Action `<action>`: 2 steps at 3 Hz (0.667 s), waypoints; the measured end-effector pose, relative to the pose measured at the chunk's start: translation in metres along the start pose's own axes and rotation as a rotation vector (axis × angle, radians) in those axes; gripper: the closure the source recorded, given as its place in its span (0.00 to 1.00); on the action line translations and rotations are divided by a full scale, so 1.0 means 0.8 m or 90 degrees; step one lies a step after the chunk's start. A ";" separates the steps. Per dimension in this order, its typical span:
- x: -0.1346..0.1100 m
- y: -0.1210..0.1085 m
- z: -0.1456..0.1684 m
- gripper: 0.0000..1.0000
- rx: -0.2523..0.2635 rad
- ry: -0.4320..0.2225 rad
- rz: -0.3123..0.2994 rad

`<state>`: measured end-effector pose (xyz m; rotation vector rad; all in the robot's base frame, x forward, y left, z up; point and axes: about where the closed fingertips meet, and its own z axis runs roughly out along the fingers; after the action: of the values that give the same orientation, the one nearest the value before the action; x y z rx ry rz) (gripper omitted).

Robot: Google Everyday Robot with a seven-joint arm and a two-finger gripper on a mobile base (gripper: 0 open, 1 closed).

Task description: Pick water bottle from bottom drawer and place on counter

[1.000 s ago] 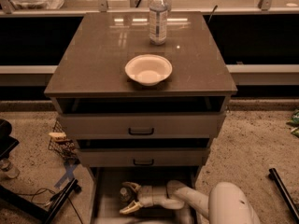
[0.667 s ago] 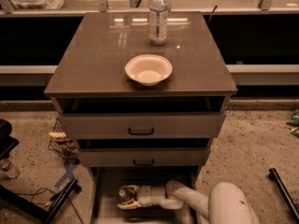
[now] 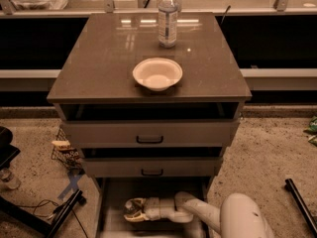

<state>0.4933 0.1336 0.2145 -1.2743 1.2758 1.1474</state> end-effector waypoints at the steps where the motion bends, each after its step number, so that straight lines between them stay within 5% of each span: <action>1: 0.000 0.001 0.002 1.00 -0.001 -0.001 0.000; 2: -0.017 0.008 0.004 1.00 -0.008 -0.019 -0.005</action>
Offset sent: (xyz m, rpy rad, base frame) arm -0.0127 0.0056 0.0350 0.0716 -0.0218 0.0280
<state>0.4871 0.1385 0.2279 -1.2662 1.2424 1.1673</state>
